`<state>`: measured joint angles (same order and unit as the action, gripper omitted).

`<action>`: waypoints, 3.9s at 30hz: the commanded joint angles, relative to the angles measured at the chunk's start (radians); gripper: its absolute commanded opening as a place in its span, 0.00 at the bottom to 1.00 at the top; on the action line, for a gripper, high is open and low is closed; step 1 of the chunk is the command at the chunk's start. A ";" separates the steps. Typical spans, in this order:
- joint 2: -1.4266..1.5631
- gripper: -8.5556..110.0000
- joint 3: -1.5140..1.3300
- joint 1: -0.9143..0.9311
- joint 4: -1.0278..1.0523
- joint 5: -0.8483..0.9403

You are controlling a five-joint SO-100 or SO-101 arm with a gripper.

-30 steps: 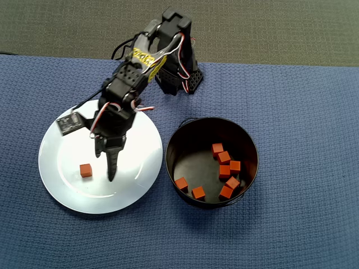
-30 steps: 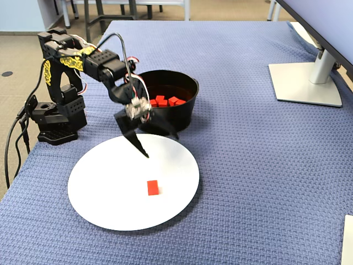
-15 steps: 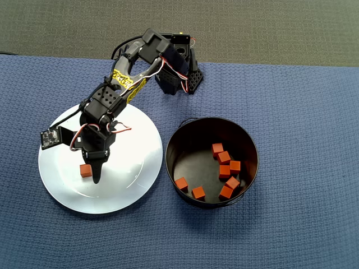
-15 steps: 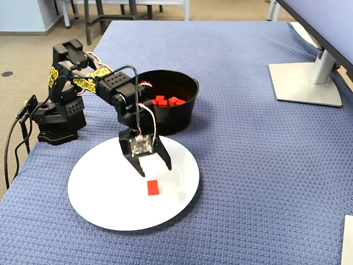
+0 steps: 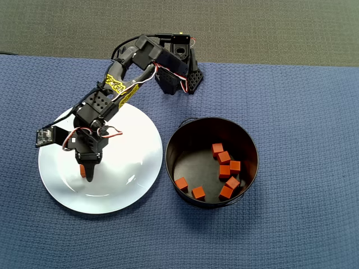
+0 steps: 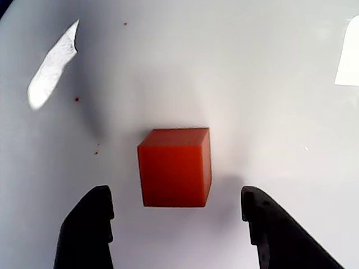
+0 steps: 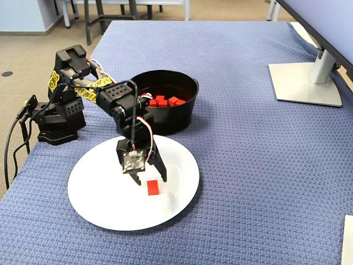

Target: Pick up the red cubes from the white plate and place them in the black recipient

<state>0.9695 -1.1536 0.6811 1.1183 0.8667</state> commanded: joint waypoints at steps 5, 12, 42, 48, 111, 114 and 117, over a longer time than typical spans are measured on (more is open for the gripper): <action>-0.006 0.26 0.066 0.012 -0.026 0.075; -0.032 0.20 0.115 0.017 -0.031 0.075; 0.640 0.07 -0.140 -0.153 0.072 -0.166; 0.942 0.07 -0.298 -0.405 0.107 -0.239; 1.856 0.07 -1.589 -0.331 -0.094 -0.540; 1.907 0.07 -1.638 -0.417 -0.055 -0.572; 1.971 0.07 -1.707 -0.479 -0.055 -0.626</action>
<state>2.8747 -2.8195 0.2730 1.0508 0.2991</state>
